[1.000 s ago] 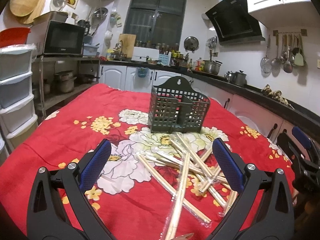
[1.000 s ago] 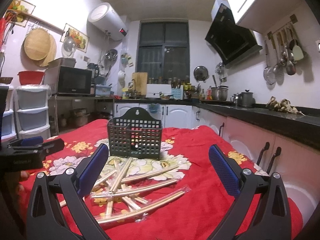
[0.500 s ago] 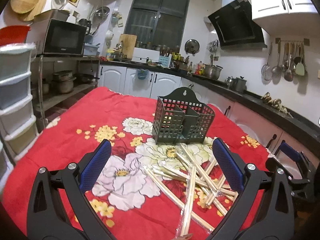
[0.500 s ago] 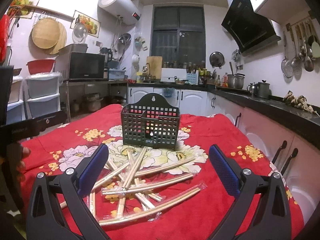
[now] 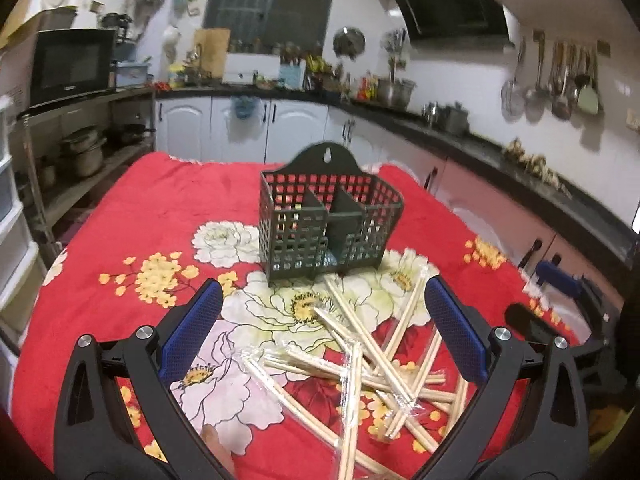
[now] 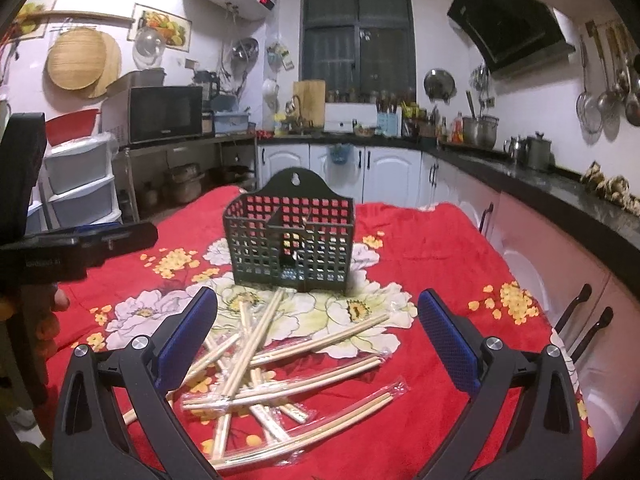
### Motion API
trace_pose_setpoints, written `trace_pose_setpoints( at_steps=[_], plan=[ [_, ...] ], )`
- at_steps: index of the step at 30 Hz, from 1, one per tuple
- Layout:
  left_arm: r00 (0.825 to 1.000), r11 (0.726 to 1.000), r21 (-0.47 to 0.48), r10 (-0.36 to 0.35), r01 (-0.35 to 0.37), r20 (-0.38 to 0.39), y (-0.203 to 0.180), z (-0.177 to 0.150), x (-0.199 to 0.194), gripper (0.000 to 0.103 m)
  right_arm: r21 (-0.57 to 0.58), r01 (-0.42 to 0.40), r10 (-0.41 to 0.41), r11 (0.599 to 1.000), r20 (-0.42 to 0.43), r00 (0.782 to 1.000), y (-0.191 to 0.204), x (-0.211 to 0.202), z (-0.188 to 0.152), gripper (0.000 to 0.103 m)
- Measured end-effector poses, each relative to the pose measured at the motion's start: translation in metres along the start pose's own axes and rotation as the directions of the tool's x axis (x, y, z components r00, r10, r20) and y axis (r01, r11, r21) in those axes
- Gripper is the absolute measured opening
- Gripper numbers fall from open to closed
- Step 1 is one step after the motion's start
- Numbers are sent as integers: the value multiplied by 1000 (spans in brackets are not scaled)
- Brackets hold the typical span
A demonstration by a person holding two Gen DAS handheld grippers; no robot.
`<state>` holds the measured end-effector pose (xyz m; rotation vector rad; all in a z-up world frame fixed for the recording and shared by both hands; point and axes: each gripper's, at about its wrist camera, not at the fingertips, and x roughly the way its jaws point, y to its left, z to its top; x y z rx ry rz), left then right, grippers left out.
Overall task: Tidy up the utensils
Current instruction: 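Lower both tools toward the wooden chopstick pile in front of the caddy, then close the left tool on a wrapped chopstick while the right tool grasps another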
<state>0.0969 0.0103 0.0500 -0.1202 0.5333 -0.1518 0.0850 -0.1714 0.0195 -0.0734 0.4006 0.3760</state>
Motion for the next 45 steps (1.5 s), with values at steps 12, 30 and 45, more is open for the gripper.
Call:
trace_pose_setpoints(
  at_steps=[12, 30, 45],
  plan=[
    [961, 988, -7, -151, 154, -230, -3, -16, 59, 74, 44, 71, -59, 996, -233, 971, -51, 53, -20, 83],
    [876, 968, -66, -248, 243, -414, -1, -32, 107, 48, 98, -15, 52, 995, -382, 923, -61, 98, -34, 57],
    [801, 934, -200, -358, 297, -481, 12, -39, 128, 21, 300, -48, 185, 953, -446, 876, -83, 124, -45, 35]
  ],
)
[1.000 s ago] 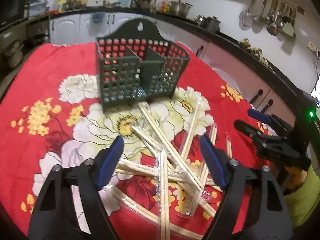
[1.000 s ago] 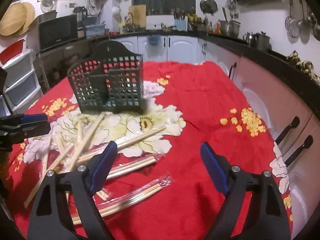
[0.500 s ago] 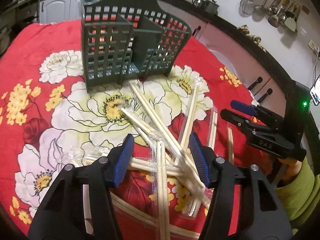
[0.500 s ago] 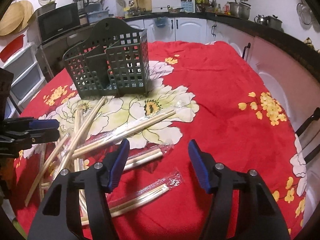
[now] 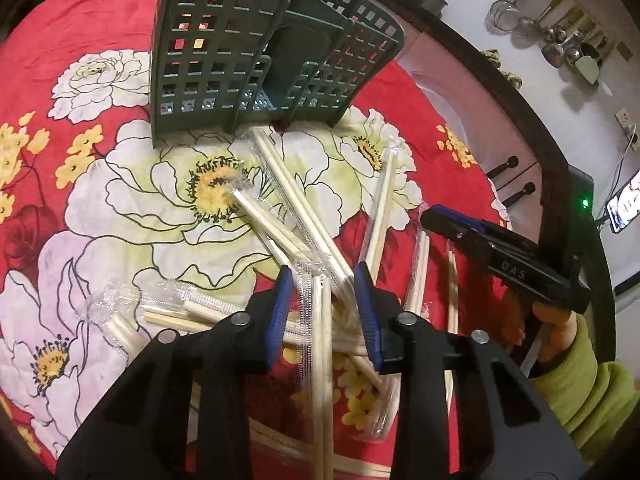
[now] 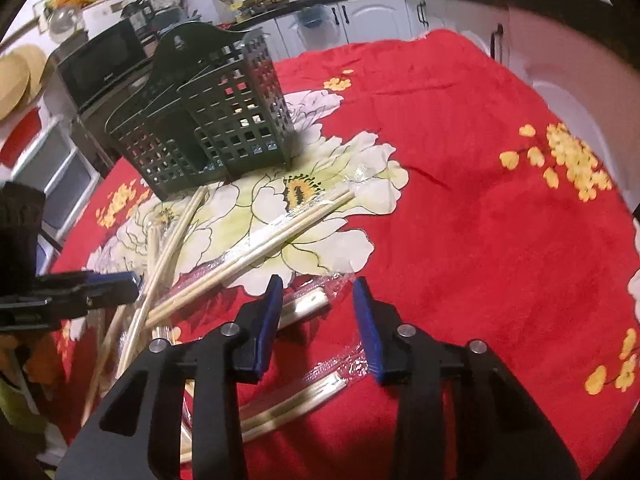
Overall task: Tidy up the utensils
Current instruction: 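Close the left tool on a wrapped chopstick while the right tool grasps another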
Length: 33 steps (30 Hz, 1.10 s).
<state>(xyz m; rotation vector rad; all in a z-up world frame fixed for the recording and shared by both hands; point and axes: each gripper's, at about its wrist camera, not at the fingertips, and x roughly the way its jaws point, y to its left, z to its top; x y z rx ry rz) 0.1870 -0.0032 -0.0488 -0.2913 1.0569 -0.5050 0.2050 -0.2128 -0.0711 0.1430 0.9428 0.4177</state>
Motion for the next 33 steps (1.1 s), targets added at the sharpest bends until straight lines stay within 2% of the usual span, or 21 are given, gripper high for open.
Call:
trace_pose_setpoints(
  at_steps=[7, 11, 17, 26, 33],
  plan=[
    [1000, 1000, -4, -3, 3, -6, 4, 0, 2, 14, 106, -54, 57, 993, -26, 998, -16, 8, 5, 26],
    [1000, 1000, -8, -5, 5, -1, 7, 0, 1, 12, 113, -50, 54, 992, -32, 998, -18, 12, 7, 11],
    [1000, 1000, -1, -7, 7, 20, 7, 5, -5, 5, 76, -30, 31, 997, -8, 999, -10, 12, 10, 5],
    [992, 999, 41, 0, -5, 128, -4, 18, -37, 3, -33, -17, 22, 999, 142, 990, 17, -34, 25, 5],
    [969, 998, 63, -7, -9, 247, -19, 35, -72, 3, -127, -42, 72, 991, 241, 968, 46, -74, 42, 4]
  ],
)
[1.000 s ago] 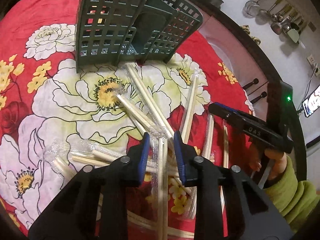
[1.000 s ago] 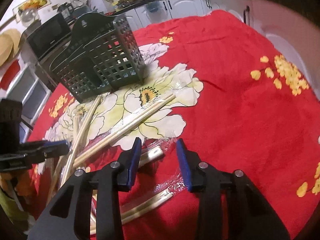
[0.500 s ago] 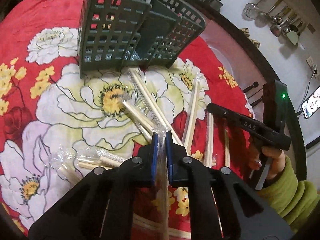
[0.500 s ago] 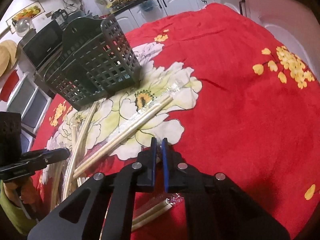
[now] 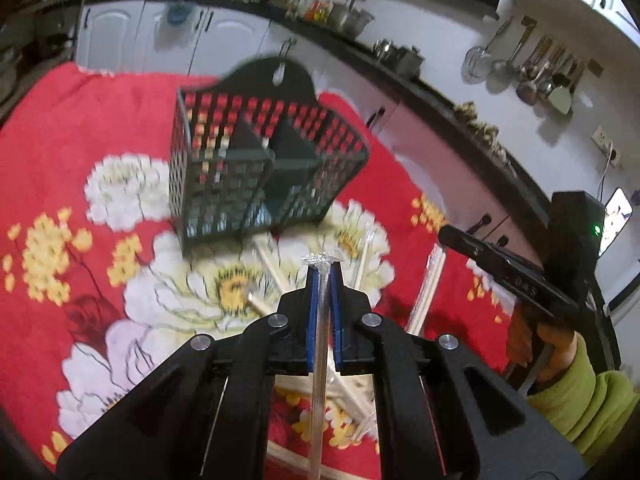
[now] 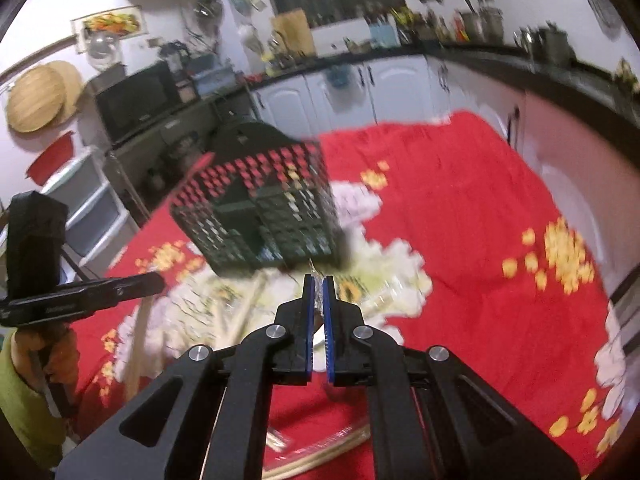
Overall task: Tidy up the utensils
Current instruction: 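Close the left tool on a wrapped chopstick while the right tool grasps another, then lift both held chopsticks and carry them over the green caddy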
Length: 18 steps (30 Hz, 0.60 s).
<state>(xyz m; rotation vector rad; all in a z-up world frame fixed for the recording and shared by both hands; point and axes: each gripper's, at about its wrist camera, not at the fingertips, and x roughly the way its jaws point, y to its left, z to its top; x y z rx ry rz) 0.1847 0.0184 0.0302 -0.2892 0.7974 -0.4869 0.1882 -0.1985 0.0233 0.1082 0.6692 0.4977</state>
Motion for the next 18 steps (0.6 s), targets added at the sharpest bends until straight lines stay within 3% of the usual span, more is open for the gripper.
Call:
trace_pose_setpoints(
  at_steps=[6, 18],
  plan=[
    [995, 1000, 25, -6, 3, 103, -15, 26, -25, 3, -72, -21, 27, 997, 86, 996, 20, -29, 24, 4],
    [963, 993, 114, -32, 1, 269, -50, 70, -65, 3, -149, -8, 36, 989, 183, 982, 39, -58, 50, 4]
  ],
)
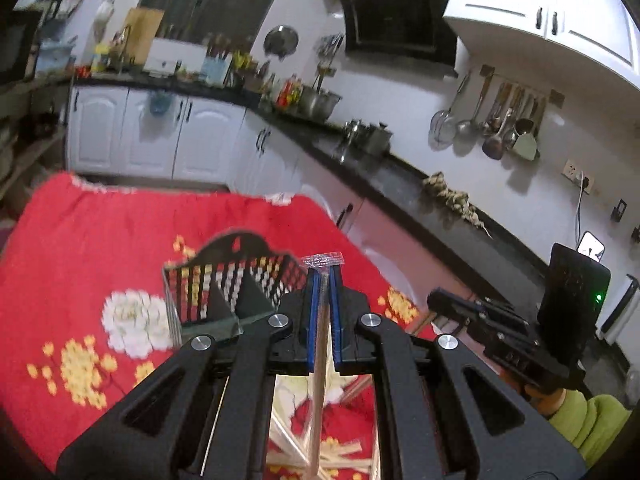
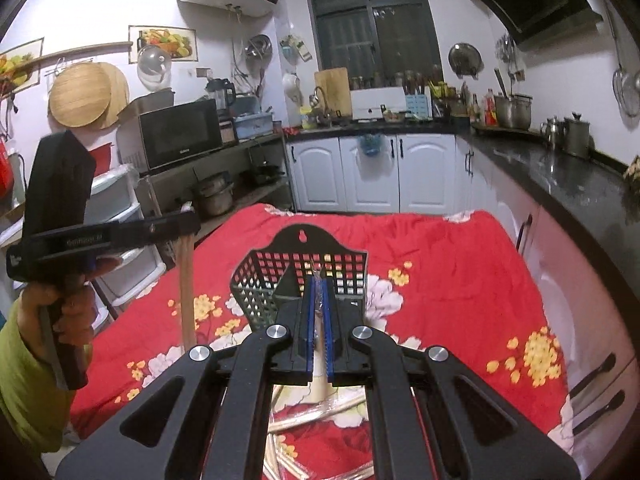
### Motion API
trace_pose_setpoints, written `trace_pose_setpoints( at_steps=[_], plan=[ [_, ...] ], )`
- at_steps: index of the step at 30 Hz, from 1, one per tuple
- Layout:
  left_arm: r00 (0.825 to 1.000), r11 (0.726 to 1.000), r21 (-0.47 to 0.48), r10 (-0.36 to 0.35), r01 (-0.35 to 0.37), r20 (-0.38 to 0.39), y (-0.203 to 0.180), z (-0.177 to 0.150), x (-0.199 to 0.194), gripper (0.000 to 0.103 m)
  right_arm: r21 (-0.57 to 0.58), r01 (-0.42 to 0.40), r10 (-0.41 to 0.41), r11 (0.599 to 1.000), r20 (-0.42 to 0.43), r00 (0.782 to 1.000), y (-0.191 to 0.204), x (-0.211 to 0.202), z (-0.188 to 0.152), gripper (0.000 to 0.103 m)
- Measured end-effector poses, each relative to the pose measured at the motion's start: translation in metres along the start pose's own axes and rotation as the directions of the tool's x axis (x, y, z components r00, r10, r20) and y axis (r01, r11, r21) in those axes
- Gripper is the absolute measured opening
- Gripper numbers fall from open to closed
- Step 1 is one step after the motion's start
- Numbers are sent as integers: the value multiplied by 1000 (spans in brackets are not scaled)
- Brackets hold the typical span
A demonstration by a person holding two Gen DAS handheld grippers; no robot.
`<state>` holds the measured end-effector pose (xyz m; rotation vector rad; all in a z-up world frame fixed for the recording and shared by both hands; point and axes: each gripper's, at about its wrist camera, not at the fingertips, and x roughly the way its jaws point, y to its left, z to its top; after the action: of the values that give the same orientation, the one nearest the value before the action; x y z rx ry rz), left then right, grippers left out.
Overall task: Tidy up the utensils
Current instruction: 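Lift both held chopsticks and carry them over the green caddy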
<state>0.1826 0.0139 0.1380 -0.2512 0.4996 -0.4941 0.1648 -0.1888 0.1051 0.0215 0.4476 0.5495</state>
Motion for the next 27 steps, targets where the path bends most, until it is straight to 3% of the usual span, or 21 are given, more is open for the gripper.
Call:
trace_pose_setpoints(
  at_steps=[8, 16, 27],
  plan=[
    [994, 999, 25, 38, -41, 101, -14, 35, 0, 3, -16, -8, 9, 1000, 54, 998, 2, -4, 26, 4],
    [969, 990, 71, 103, -121, 223, -25, 65, -7, 3, -55, -41, 47, 998, 117, 992, 20, -5, 55, 4],
    [940, 974, 81, 179, -210, 292, -15, 95, 2, 3, -32, -45, 50, 998, 188, 981, 18, 2, 99, 4]
  ],
)
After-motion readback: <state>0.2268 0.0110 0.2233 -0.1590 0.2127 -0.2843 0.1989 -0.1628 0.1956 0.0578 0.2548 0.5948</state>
